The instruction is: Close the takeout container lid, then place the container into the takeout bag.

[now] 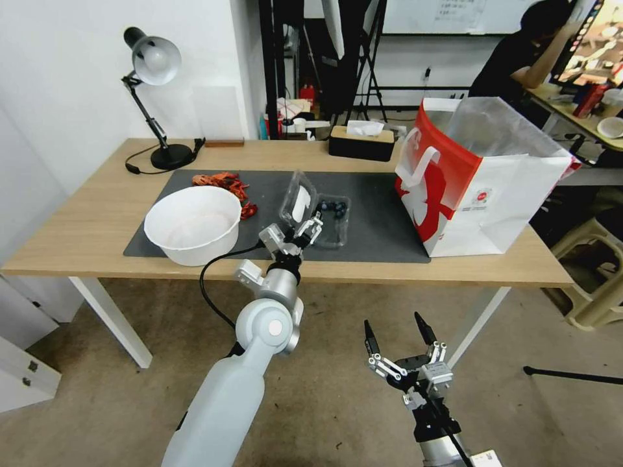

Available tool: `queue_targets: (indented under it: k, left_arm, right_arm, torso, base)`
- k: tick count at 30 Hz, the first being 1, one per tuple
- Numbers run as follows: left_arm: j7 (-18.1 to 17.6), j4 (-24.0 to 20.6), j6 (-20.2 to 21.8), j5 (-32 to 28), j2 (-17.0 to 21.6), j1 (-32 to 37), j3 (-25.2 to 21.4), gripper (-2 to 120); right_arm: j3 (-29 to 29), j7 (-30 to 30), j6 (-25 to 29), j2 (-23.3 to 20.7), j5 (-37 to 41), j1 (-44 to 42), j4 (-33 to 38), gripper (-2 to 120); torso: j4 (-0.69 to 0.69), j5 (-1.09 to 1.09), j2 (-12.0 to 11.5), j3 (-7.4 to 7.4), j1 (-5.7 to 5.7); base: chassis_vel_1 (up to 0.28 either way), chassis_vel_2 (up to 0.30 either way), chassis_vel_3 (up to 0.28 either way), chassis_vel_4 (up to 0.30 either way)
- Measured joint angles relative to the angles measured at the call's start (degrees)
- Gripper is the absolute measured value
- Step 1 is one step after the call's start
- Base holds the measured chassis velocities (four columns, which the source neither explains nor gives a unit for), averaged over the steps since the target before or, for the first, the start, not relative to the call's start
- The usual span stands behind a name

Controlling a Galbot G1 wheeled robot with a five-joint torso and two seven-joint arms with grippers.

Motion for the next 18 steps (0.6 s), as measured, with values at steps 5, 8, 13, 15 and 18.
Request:
queue_targets:
  k: [5, 8, 13, 15, 18]
  left_arm:
    - [2.5, 0.1, 0.0, 0.0, 0.4, -0.4, 0.6, 100]
    - [3.4, 0.3, 0.0, 0.0, 0.8, -0.8, 0.9, 100]
    - [5.3, 1.3, 0.5, -1.2, 2.0, -2.5, 1.7, 100]
    - [5.8, 2.0, 0.9, -1.8, 2.4, -3.4, 1.9, 100]
    - [6.2, 2.7, 1.2, -2.1, 2.6, -4.2, 2.4, 100]
  right_arm:
    - [0.0, 0.0, 0.0, 0.0, -0.1, 0.0, 0.1, 100]
    - [0.0, 0.0, 0.0, 0.0, -0.1, 0.0, 0.1, 100]
    - [-0.1, 0.0, 0.0, 0.3, -0.5, -0.1, 0.1, 100]
    - [-0.1, 0.0, 0.0, 0.4, -0.6, -0.2, 0.1, 100]
    - [-0.1, 0.0, 0.0, 0.5, -0.7, -0.2, 0.1, 100]
  torso:
    - [0.00, 0.00, 0.0, 0.00, 0.00]
    - [0.00, 0.00, 0.0, 0.00, 0.00]
    - [0.00, 0.00, 0.0, 0.00, 0.00]
    - [0.00, 0.00, 0.0, 0.00, 0.00]
    - [0.00, 0.00, 0.0, 0.00, 0.00]
  base:
    - [0.000, 0.000, 0.000, 0.000]
    - [0.000, 0.000, 0.000, 0.000]
    - [0.000, 0.000, 0.000, 0.000]
    - [0.000, 0.000, 0.000, 0.000]
    - [0.000, 0.000, 0.000, 0.000]
